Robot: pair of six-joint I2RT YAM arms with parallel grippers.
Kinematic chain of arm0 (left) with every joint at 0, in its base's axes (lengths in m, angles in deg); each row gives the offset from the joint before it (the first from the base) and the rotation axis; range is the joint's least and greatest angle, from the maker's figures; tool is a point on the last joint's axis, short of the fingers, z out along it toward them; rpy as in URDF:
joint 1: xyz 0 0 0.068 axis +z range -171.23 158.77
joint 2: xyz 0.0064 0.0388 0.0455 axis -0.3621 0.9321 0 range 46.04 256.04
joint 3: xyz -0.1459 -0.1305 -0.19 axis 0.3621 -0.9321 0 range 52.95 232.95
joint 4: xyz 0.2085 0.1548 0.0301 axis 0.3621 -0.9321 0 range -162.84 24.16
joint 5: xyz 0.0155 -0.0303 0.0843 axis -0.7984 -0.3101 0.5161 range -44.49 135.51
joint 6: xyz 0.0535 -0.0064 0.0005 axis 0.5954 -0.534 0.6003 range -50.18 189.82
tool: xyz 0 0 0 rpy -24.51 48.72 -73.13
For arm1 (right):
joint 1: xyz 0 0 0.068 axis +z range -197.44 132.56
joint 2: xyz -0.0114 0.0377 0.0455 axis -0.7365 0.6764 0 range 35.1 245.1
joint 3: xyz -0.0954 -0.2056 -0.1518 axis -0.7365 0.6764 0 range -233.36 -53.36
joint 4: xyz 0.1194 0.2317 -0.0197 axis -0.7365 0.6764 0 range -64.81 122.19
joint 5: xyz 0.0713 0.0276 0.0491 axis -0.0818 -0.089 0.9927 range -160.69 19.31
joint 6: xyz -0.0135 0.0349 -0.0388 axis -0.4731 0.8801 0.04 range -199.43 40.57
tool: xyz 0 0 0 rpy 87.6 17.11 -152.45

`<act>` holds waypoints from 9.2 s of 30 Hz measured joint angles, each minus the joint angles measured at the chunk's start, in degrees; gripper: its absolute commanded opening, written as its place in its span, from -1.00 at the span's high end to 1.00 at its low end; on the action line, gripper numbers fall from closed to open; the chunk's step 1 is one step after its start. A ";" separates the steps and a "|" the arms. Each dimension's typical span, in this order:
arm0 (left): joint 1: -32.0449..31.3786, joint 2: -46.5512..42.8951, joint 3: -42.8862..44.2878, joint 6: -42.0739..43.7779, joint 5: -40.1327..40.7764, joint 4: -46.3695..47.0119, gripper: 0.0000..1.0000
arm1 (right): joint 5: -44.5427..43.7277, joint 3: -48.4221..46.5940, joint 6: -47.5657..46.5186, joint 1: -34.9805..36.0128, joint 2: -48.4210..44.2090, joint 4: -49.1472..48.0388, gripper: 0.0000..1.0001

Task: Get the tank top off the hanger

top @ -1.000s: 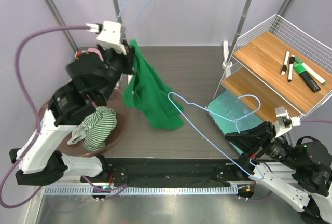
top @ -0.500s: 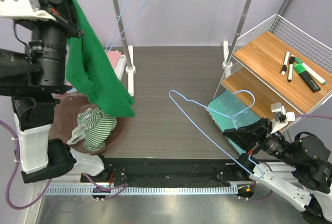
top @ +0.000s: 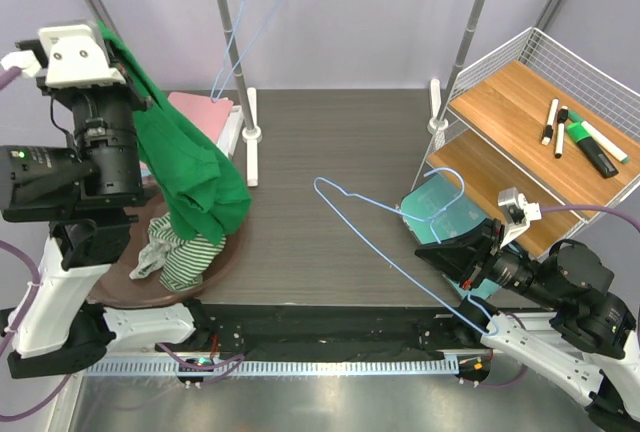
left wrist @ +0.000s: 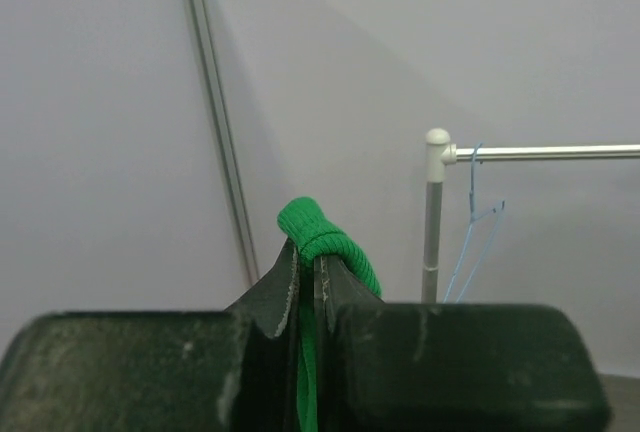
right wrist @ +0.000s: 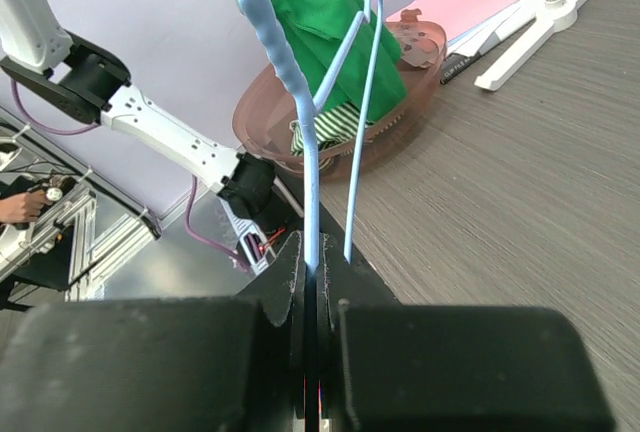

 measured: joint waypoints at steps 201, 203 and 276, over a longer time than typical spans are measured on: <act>-46.66 51.30 7.91 -95.41 21.14 -82.53 1.00 | -36.00 9.92 34.01 -0.50 19.98 -13.03 0.57; -46.60 51.28 7.91 -97.68 21.49 -83.17 1.00 | -35.04 10.29 33.18 -0.48 19.63 -13.09 0.48; -9.99 15.17 -7.19 -44.65 2.45 -10.62 1.00 | -23.08 11.26 22.05 0.11 1.92 -3.67 -0.53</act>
